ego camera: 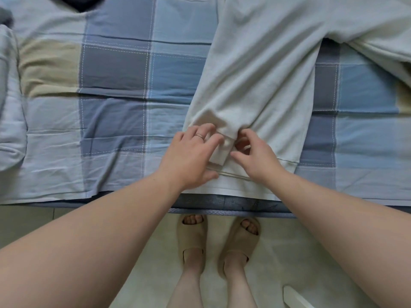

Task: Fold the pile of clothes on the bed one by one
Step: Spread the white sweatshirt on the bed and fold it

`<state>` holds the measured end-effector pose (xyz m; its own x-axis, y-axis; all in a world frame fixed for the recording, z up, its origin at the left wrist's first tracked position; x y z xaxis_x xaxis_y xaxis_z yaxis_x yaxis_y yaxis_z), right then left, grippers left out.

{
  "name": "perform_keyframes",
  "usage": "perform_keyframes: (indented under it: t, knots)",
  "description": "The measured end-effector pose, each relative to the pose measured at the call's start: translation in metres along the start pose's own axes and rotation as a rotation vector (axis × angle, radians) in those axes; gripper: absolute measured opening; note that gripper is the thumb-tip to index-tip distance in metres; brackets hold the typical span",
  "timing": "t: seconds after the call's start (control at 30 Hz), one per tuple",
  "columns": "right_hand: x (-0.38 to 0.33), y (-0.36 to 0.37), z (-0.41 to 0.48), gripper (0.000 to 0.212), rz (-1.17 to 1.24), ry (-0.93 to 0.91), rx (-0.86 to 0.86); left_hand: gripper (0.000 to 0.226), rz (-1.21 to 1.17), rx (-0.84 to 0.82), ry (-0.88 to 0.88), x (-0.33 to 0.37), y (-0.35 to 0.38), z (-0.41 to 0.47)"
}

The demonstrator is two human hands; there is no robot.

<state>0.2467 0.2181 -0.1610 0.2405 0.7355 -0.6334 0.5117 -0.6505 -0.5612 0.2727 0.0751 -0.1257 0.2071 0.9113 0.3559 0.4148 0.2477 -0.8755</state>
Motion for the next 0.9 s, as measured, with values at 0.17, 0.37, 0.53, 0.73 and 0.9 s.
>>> perform_keyframes:
  t: [0.17, 0.37, 0.53, 0.73, 0.9]
  knots:
    - [0.002, 0.004, 0.003, 0.042, 0.077, 0.004, -0.033, 0.028, -0.021, 0.117, -0.142, -0.018, -0.003, 0.005]
    - [-0.008, 0.0, -0.006, 0.024, 0.086, -0.021, -0.027, 0.017, -1.042, 0.168, -0.66, -0.06, 0.003, -0.01]
    - [-0.031, 0.014, -0.017, 0.064, 0.194, -0.047, -0.068, 0.025, -1.264, 0.088, -0.775, -0.063, 0.007, -0.026]
    - [-0.053, -0.002, -0.02, 0.008, 0.036, -0.138, 0.115, 0.019, -1.271, 0.077, -0.688, -0.052, -0.008, -0.024]
    - [-0.056, -0.032, -0.033, 0.006, 0.002, -0.17, 0.241, 0.026, -0.633, 0.22, -0.472, -0.04, -0.042, -0.022]
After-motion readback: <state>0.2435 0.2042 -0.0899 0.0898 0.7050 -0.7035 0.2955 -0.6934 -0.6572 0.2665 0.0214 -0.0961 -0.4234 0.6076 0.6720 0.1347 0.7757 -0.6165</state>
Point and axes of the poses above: each hand's wrist, its own z-axis towards the middle knuckle, its own y-axis out of the palm, x = y × z, the point moved 10 cm from there along z, towards the middle knuckle, and after that the axes turned 1 degree about -z, right-handed, at the moved point
